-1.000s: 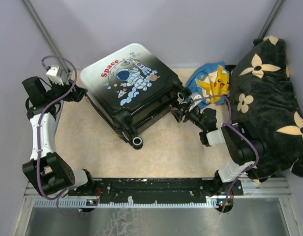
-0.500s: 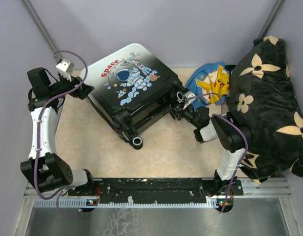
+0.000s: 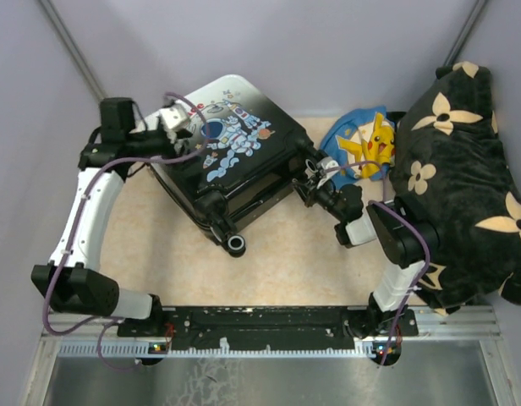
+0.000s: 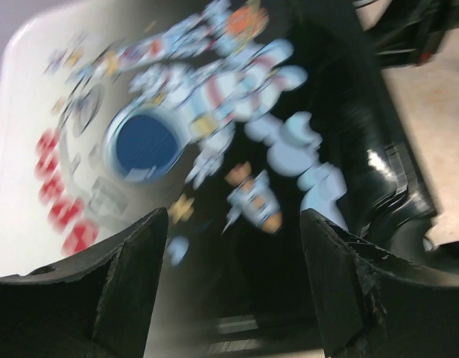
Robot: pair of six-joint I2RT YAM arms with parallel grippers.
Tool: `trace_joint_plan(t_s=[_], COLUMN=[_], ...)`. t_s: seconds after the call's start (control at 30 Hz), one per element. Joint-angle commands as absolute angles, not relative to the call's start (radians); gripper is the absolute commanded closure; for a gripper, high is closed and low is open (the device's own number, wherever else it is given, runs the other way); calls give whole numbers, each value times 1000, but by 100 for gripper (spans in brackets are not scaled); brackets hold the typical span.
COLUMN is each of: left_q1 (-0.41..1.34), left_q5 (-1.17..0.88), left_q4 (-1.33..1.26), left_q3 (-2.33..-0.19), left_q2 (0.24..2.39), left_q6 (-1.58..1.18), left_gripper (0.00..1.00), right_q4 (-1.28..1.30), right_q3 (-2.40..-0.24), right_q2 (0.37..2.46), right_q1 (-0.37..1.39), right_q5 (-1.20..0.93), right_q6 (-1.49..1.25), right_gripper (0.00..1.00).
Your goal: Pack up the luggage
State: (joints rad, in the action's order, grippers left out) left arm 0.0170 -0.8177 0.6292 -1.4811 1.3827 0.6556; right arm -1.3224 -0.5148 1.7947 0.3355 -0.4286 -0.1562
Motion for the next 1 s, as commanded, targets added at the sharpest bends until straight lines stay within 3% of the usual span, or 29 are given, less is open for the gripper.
trace_joint_plan(t_s=[0.0,0.43,0.97], left_q1=[231,772,802], left_q5=[-778,-465,-262], left_q4=[822,940,1128], left_q3=[-1582,-1593,-1442], left_q2=[1421,1584,1572], left_q6=[864,1009,1182], left_gripper=[24,51,59], right_q4=[-1360,-1322,-1149], right_q3=[-512,-573,-650], right_q2=[1721,1747,1691], right_q1=[281,216,119], right_q5=[-382,-348,-323], right_q6=[-97,-77,-8], right_gripper=[100,100,100])
